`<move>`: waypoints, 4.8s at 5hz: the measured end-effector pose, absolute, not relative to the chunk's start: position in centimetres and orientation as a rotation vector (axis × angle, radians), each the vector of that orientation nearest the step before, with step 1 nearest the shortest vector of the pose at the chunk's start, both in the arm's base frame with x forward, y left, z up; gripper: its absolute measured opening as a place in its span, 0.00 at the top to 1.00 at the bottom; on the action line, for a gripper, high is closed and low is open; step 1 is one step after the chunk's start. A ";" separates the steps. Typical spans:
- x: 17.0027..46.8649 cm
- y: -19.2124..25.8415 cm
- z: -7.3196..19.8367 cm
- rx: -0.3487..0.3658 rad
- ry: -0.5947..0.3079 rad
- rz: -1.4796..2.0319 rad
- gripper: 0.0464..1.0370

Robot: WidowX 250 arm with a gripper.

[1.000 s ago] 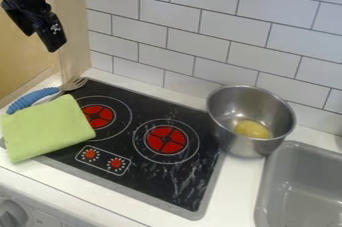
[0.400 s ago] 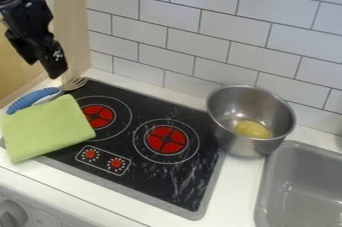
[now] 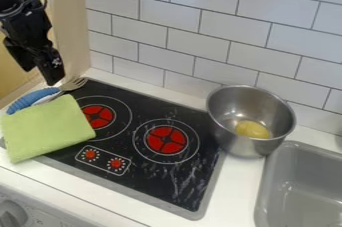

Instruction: Move the blue fork in the middle of the stove

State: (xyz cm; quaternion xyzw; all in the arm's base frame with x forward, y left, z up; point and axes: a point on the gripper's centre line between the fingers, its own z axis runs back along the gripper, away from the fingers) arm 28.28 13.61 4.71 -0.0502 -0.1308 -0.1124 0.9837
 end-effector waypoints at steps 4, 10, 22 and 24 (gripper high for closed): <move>29.0 15.2 2.4 -0.089 -0.205 -0.181 0.04; 29.4 15.1 0.2 -0.105 -0.150 -0.214 0.37; 30.2 3.7 9.4 -0.147 -0.354 -0.520 0.70; 29.6 2.5 8.1 -0.153 -0.336 -0.545 0.70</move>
